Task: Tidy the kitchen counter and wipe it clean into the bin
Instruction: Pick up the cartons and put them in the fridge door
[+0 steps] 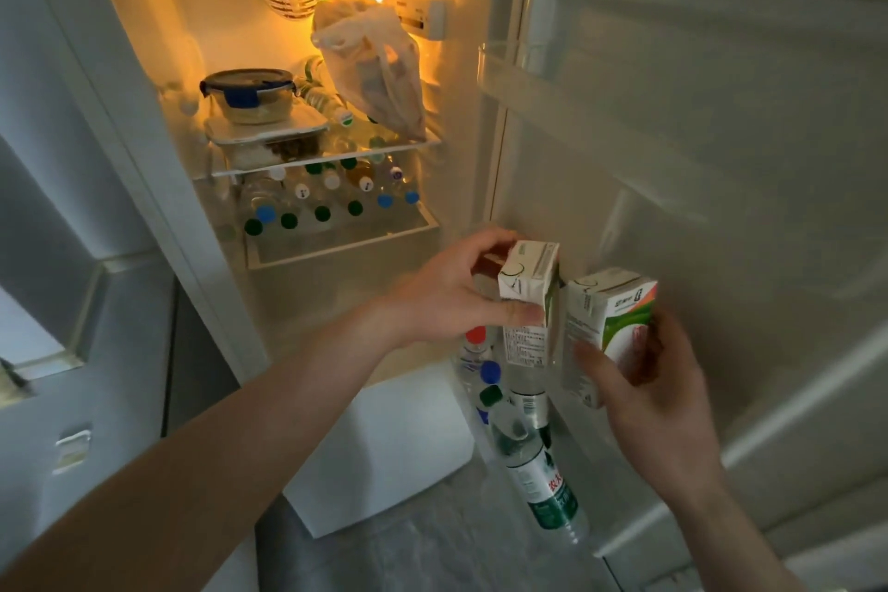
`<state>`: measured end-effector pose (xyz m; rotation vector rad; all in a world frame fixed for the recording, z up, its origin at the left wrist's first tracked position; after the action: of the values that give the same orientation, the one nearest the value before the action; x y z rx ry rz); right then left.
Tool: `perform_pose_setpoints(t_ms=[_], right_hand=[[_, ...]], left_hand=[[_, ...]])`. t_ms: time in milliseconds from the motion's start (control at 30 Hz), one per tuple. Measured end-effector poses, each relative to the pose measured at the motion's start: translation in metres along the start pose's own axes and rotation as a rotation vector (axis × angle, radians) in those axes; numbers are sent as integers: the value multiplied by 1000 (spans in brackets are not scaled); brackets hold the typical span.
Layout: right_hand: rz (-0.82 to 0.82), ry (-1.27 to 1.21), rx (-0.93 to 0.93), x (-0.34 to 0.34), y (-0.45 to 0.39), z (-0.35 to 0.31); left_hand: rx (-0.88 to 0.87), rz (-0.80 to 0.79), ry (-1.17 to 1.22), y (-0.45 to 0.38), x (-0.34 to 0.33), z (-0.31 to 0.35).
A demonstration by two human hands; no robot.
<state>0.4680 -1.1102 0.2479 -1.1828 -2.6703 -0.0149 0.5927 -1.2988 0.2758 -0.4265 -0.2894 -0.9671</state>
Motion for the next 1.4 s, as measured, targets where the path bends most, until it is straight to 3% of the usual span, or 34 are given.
perform_pose_setpoints(t_ms=[367, 667, 833, 1167, 1400], right_hand=[[32, 201, -114, 16, 1, 17], [63, 79, -71, 14, 6, 27], [136, 139, 0, 12, 8, 26], [119, 142, 75, 7, 8, 23], [134, 153, 191, -10, 14, 24]], left_hand=[[-160, -117, -163, -19, -9, 10], [-138, -296, -314, -55, -27, 23], [-103, -371, -324, -55, -37, 12], [-53, -351, -276, -41, -39, 2], [-18, -137, -172, -10, -34, -1]])
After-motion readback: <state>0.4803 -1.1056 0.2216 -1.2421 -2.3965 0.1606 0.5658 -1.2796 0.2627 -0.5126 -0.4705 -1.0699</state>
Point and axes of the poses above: each hand's wrist, its own y-axis away from the middle knuckle, its own x-axis out of the back of the hand, z = x × y, the point moved 2 cm from there along -y, towards the middle knuckle, and after that the axes turned 7 degrees about -x, right-handed, at the moved point
